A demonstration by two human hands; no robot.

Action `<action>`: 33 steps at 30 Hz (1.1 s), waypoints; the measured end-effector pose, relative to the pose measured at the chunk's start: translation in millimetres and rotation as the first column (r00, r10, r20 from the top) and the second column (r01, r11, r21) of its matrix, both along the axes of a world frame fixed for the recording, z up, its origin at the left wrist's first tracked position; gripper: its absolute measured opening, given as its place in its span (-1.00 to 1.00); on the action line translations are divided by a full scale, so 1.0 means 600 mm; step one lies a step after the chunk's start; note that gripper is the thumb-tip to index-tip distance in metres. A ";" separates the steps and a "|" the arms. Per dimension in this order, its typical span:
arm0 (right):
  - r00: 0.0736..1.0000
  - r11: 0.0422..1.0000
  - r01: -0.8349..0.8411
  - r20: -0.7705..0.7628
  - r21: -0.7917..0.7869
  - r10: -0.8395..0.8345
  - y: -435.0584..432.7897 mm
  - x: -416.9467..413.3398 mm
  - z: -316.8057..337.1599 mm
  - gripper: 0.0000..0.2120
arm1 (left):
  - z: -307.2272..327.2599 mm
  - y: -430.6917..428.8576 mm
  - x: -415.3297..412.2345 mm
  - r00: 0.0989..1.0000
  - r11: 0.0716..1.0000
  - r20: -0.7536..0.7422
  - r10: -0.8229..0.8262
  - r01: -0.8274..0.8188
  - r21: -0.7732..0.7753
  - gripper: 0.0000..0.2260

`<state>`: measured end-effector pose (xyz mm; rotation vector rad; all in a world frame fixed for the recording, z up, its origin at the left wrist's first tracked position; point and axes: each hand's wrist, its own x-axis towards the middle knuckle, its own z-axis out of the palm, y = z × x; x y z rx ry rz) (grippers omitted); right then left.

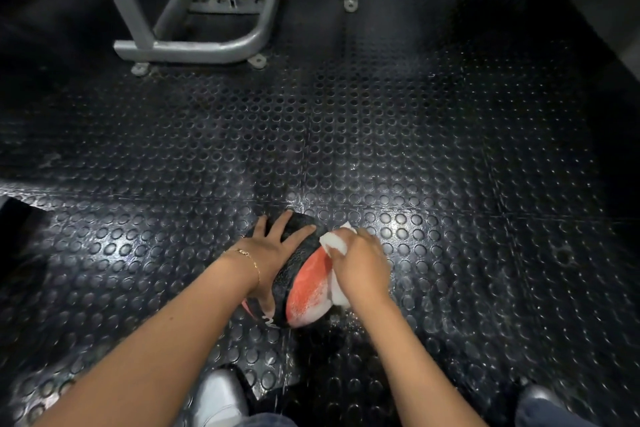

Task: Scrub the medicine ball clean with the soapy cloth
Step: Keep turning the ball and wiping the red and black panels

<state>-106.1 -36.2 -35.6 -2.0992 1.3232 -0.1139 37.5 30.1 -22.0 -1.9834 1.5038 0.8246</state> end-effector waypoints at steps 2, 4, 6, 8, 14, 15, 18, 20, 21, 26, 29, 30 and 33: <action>0.998 0.998 -0.068 -0.019 -0.017 0.067 0.013 -0.006 0.004 -0.67 | 0.001 -0.001 0.005 1.000 1.000 -0.010 -0.012 0.012 0.006 0.28; 0.994 0.994 -0.105 -0.023 -0.038 0.104 0.027 -0.017 0.001 -0.65 | 0.003 -0.003 0.008 0.999 0.999 -0.017 -0.028 0.028 0.024 0.28; 0.998 0.997 -0.064 -0.011 -0.038 0.063 0.020 -0.018 -0.007 -0.66 | 0.005 -0.009 0.008 0.999 0.999 -0.023 -0.036 0.037 0.033 0.28; 1.000 1.000 0.008 0.001 -0.013 -0.008 -0.001 -0.009 -0.009 -0.68 | 0.008 -0.022 0.008 0.999 0.999 -0.037 -0.025 0.026 0.042 0.28; 0.984 0.983 -0.180 -0.022 -0.038 0.180 -0.001 -0.011 0.002 -0.66 | 0.015 -0.050 0.037 0.993 0.997 -0.105 0.046 -0.039 0.070 0.27; 0.982 0.981 -0.190 -0.025 -0.051 0.189 -0.001 -0.013 0.002 -0.66 | 0.013 -0.052 0.039 0.992 0.996 -0.110 0.064 -0.056 0.072 0.27; 0.992 0.992 -0.124 -0.016 -0.031 0.123 -0.021 -0.002 -0.003 -0.68 | 0.009 -0.054 0.035 0.984 0.990 -0.120 0.130 -0.121 0.073 0.27; 0.996 0.996 -0.087 -0.003 -0.025 0.086 -0.027 0.006 -0.004 -0.68 | 0.004 -0.055 0.035 0.976 0.984 -0.131 0.176 -0.170 0.058 0.28; 0.995 0.994 -0.100 0.000 -0.039 0.100 -0.024 0.006 -0.002 -0.68 | 0.002 -0.054 0.038 0.970 0.980 -0.140 0.199 -0.194 0.047 0.28; 0.987 0.980 -0.155 0.020 -0.127 0.159 0.008 -0.007 -0.007 -0.66 | -0.004 -0.037 0.055 0.942 0.960 -0.187 0.278 -0.276 0.035 0.29; 0.996 0.993 -0.071 0.043 -0.093 0.075 -0.014 0.009 -0.011 -0.67 | -0.004 -0.044 0.046 0.924 0.943 -0.191 0.332 -0.332 0.034 0.28; 0.998 0.995 -0.049 0.044 -0.082 0.053 -0.019 0.013 -0.011 -0.67 | -0.004 -0.047 0.043 0.916 0.936 -0.195 0.351 -0.351 0.037 0.28; 0.997 0.995 -0.066 0.038 -0.071 0.069 -0.008 0.006 -0.006 -0.65 | -0.003 -0.053 0.048 0.899 0.925 -0.223 0.377 -0.377 0.045 0.28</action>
